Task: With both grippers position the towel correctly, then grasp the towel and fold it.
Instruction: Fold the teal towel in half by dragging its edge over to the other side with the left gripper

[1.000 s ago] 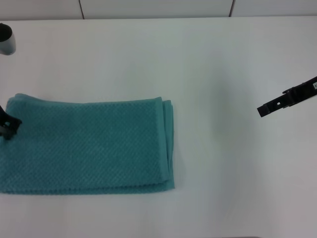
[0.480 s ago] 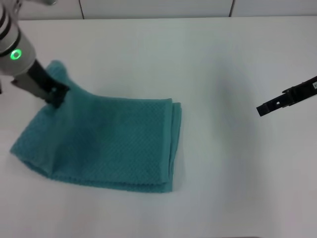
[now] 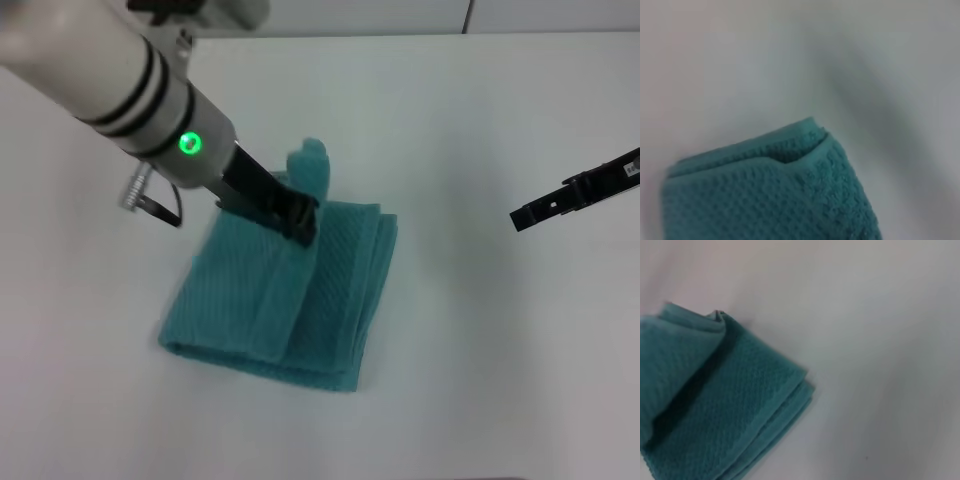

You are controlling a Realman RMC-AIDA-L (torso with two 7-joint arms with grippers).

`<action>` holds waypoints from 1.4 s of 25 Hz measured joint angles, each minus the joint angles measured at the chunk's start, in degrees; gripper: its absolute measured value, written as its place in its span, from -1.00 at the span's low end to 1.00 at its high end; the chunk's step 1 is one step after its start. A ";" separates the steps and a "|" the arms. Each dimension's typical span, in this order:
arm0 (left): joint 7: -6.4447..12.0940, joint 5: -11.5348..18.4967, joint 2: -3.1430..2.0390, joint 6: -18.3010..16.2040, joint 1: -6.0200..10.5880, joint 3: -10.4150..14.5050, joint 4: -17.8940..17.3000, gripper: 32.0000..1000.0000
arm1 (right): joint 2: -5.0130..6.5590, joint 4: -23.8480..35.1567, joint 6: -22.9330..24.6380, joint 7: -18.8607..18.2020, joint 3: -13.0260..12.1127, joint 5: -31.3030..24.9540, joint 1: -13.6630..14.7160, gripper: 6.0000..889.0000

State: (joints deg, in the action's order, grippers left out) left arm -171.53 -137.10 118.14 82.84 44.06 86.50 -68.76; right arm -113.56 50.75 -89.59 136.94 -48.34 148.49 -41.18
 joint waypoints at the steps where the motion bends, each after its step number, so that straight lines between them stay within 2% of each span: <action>1: 0.11 0.84 -0.09 -2.24 0.60 0.89 2.75 -0.91 | 0.00 -0.08 0.13 0.00 0.00 0.00 -0.04 0.93; 3: 0.26 1.91 -0.15 -6.16 2.25 2.28 8.67 -0.91 | 0.01 -0.11 0.19 0.00 0.00 -0.01 -0.09 0.93; 6: 0.39 3.35 -0.15 -8.67 3.50 2.79 11.88 -0.92 | 0.01 -0.13 0.20 -0.01 -0.10 -0.02 -0.17 0.93; 10: 1.77 7.01 -0.22 -9.71 3.53 2.72 12.47 -0.91 | 0.01 -0.14 0.21 -0.01 -0.12 -0.03 -0.20 0.93; 18: 2.98 9.63 -0.47 -9.76 4.70 2.16 15.71 -0.90 | 0.01 -0.24 0.21 -0.01 -0.09 -0.05 -0.22 0.93; 29: 4.23 11.11 -0.64 -9.58 4.50 1.31 16.18 -0.50 | 0.01 -0.22 0.21 -0.01 -0.09 -0.05 -0.14 0.93; 32: 4.24 11.15 -0.71 -9.43 4.40 0.94 16.20 0.03 | 0.01 -0.22 0.21 -0.01 -0.09 -0.05 -0.04 0.93; 35: 4.25 11.17 -0.73 -9.36 4.38 0.95 16.20 0.32 | 0.01 -0.22 0.17 -0.01 -0.09 -0.05 0.01 0.93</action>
State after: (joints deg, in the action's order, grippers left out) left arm -167.28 -125.93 117.41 73.48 48.44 87.44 -52.56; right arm -113.55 50.54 -89.42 136.93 -48.42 148.45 -41.17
